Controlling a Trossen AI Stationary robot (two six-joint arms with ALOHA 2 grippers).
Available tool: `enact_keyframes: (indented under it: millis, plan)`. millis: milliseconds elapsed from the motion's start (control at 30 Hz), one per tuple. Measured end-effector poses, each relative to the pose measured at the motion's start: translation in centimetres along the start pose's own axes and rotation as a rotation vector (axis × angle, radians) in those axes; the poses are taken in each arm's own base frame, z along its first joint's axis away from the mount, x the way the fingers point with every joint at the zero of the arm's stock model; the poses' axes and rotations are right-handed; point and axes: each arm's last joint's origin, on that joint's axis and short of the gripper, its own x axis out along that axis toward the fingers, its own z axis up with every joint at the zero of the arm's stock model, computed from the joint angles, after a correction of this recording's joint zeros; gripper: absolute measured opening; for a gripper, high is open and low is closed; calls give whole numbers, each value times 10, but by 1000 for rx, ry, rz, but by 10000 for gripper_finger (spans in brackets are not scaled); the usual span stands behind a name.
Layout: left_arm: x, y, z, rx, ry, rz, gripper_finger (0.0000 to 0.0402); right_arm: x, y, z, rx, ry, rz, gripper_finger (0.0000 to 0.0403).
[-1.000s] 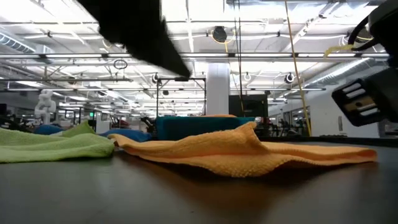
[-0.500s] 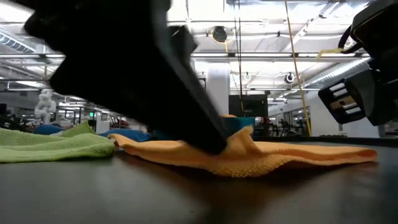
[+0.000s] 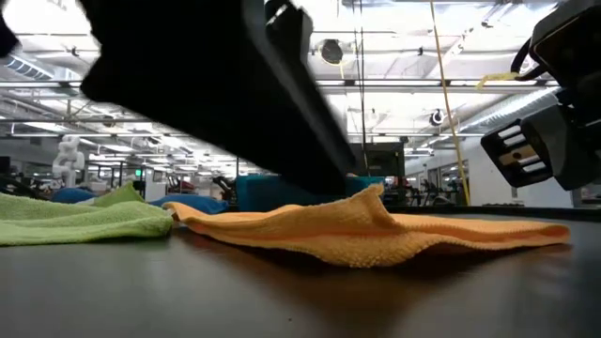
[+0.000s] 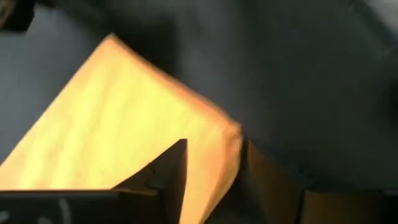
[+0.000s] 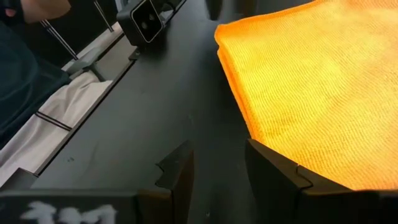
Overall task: Fold microfiber towels
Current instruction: Fold the orange microfiber cloth
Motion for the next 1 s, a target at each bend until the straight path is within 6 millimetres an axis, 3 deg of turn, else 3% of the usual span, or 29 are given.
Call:
enact_keyframes:
  millis: [233,633,767,1000]
  plan:
    - [4,0,-7,-32,53,17,215,0,0,0,-5,0,0,134]
    - [29,-12,-22,21,81,57,213,0,-1,-2,-36,17,-27,134]
    - [30,-12,-22,40,70,66,170,0,-3,-5,-85,42,-50,134]
    - [32,-13,-21,56,49,63,25,-1,-5,-8,-261,71,-113,134]
